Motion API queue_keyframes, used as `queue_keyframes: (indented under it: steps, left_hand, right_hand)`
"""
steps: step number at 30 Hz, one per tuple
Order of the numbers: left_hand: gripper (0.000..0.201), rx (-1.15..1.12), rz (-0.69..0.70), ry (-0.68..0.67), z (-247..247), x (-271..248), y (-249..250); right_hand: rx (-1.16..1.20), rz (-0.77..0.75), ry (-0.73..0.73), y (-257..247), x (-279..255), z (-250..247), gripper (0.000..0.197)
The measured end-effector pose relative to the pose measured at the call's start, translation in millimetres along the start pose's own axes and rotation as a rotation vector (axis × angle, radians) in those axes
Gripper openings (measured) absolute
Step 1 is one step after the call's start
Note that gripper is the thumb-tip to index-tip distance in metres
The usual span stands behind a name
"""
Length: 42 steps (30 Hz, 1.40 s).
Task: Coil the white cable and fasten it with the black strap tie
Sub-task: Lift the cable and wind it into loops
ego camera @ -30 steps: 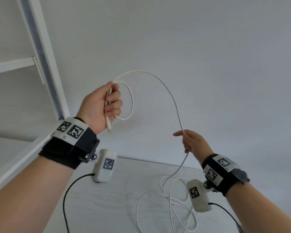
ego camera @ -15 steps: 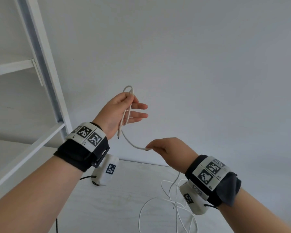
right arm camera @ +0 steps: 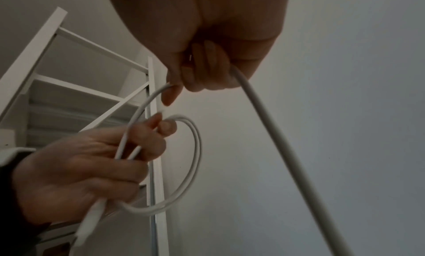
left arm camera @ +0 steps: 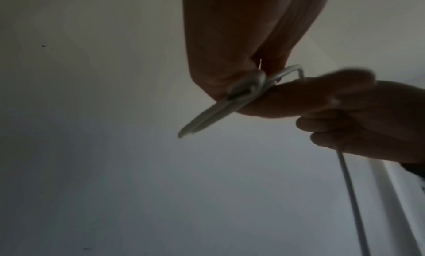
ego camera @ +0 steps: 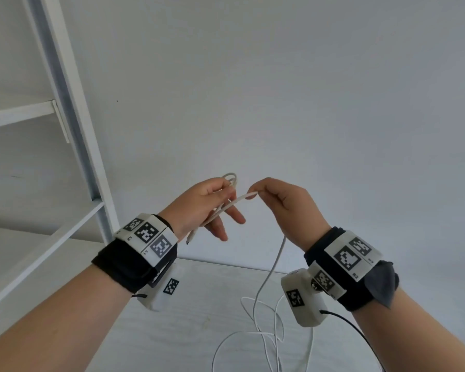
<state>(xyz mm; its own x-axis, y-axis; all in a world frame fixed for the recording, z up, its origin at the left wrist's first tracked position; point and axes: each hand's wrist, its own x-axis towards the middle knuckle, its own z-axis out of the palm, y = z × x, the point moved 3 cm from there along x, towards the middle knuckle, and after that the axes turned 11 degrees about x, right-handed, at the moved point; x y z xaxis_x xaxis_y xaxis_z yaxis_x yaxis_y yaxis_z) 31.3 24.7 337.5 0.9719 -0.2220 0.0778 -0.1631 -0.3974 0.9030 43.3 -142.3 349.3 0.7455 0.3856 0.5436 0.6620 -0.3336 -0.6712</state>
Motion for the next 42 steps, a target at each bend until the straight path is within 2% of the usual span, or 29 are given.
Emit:
queue_keyframes:
  steps: [6, 10, 12, 16, 21, 26, 29, 32, 35, 38, 42]
  left_hand:
    - [0.036, -0.111, 0.044, 0.0, 11, -2, -3]
    - [0.044, -0.182, 0.04, -0.069, 15, -5, -3]
    - [0.04, -0.22, 0.023, -0.082, 14, -6, -3]
    - [0.035, -0.407, 0.052, -0.08, 5, -6, 2]
    - [0.039, -0.577, 0.118, -0.027, -16, 0, 13]
    - [0.043, -0.811, 0.212, 0.07, -57, 5, 26]
    - [0.04, -0.779, 0.22, 0.162, -76, 6, 29]
    - [0.037, -0.692, 0.161, 0.221, -70, 11, 18]
    - [0.029, -0.655, 0.128, 0.214, -58, 16, 5]
    - [0.024, -0.566, 0.115, 0.242, -47, 18, -3]
    - [0.021, -0.319, 0.088, 0.236, -28, 17, -6]
  right_hand:
    - [0.037, 0.033, 0.156, 3, 14, -5, 0.015]
    - [0.073, 0.083, 0.237, 10, 19, -8, 0.009]
    - [0.121, 0.125, 0.274, 19, 20, -11, 0.016]
    - [0.132, 0.225, 0.145, 36, 17, -3, 0.031]
    - [0.285, 0.31, -0.036, 59, 1, 17, 0.033]
    - [0.298, 0.457, -0.167, 92, -32, 32, 0.034]
    - [0.308, 0.535, -0.152, 109, -49, 34, 0.026]
    - [0.31, 0.546, -0.055, 111, -51, 33, 0.014]
    - [0.248, 0.453, -0.009, 100, -48, 32, 0.015]
    - [0.108, 0.331, -0.069, 81, -42, 35, 0.013]
    - [-0.001, 0.216, -0.12, 55, -32, 36, 0.009]
